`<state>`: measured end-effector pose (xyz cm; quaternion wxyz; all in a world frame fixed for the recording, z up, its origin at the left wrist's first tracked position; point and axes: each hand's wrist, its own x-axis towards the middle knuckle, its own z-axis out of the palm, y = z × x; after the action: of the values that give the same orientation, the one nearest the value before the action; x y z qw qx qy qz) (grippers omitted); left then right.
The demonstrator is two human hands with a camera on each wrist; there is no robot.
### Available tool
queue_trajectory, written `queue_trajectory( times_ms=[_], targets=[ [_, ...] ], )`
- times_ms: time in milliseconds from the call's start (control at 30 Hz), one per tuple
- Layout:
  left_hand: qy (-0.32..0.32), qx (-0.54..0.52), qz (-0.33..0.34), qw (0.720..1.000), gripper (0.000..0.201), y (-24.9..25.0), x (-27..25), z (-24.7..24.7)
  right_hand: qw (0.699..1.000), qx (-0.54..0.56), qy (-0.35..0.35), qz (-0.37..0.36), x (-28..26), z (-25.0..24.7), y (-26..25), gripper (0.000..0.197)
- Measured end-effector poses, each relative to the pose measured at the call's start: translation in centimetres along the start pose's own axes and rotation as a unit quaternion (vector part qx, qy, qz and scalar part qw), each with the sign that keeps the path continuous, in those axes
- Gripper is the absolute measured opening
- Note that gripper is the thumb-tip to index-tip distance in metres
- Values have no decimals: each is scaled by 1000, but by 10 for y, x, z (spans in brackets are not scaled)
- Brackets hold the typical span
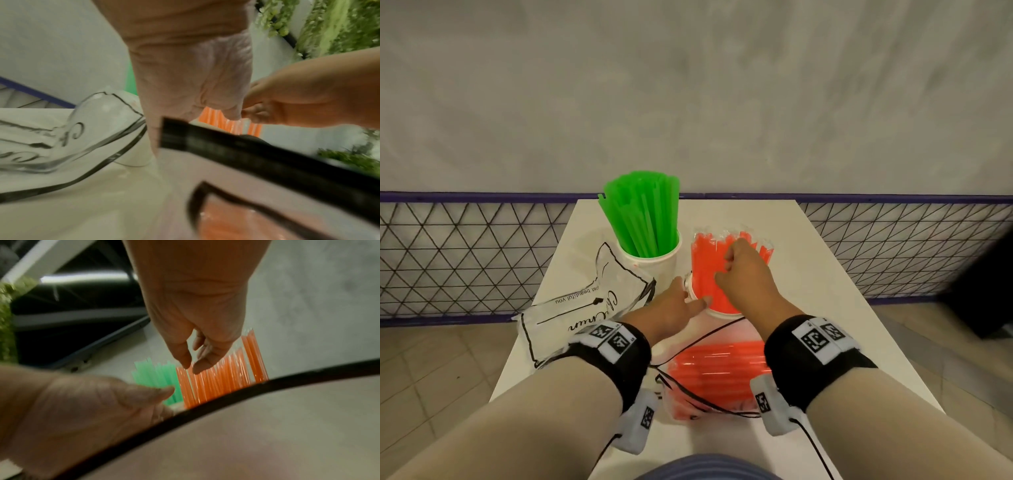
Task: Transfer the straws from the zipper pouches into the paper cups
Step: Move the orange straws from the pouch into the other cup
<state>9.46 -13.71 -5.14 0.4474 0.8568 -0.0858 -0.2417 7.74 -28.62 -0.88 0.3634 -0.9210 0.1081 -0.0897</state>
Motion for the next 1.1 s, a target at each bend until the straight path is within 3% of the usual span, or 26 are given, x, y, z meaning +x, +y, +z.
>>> queue_trajectory(
  times_ms=[67, 133, 200, 267, 367, 467, 533, 633, 700, 767, 933, 1100],
  targets=[
    [-20, -91, -45, 995, 51, -16, -2, -10, 997, 16, -66, -28, -14, -19, -5, 16],
    [-62, -146, -75, 984, 37, -39, -6, -17, 971, 13, -236, -35, -29, -35, -9, 12],
    [-93, -82, -75, 989, 40, -65, -12, -19, 916, -66, -394, -44, -42, -40, -7, 11],
    [-114, 57, -38, 991, 52, -87, -18, -18, 874, -178, -445, -74, -53, -30, 2, 24],
    [-167, 156, -5, 973, 75, -98, -30, -10, 875, -277, -366, -153, -63, 3, 20, 46],
    [-224, 138, -22, 965, 108, -91, -42, 0, 888, -262, -312, -212, -73, 32, 36, 66],
    [-231, 111, -47, 965, 117, -87, -49, 8, 888, -252, -299, -241, -79, 47, 45, 64],
    [-210, 60, -38, 975, 104, -83, -58, 19, 882, -264, -281, -271, -87, 63, 57, 55],
    [-183, 52, -15, 982, 67, -76, -62, 26, 889, -254, -264, -274, -89, 66, 60, 48],
    [-143, 43, 9, 989, 47, -72, -63, 28, 898, -231, -254, -274, -89, 65, 60, 42],
    [-121, 51, -17, 991, 49, -75, -59, 29, 898, -223, -246, -290, -90, 58, 54, 25],
    [-112, 97, -30, 989, 53, -80, -55, 25, 886, -271, -233, -295, -85, 47, 42, 21]
  ],
)
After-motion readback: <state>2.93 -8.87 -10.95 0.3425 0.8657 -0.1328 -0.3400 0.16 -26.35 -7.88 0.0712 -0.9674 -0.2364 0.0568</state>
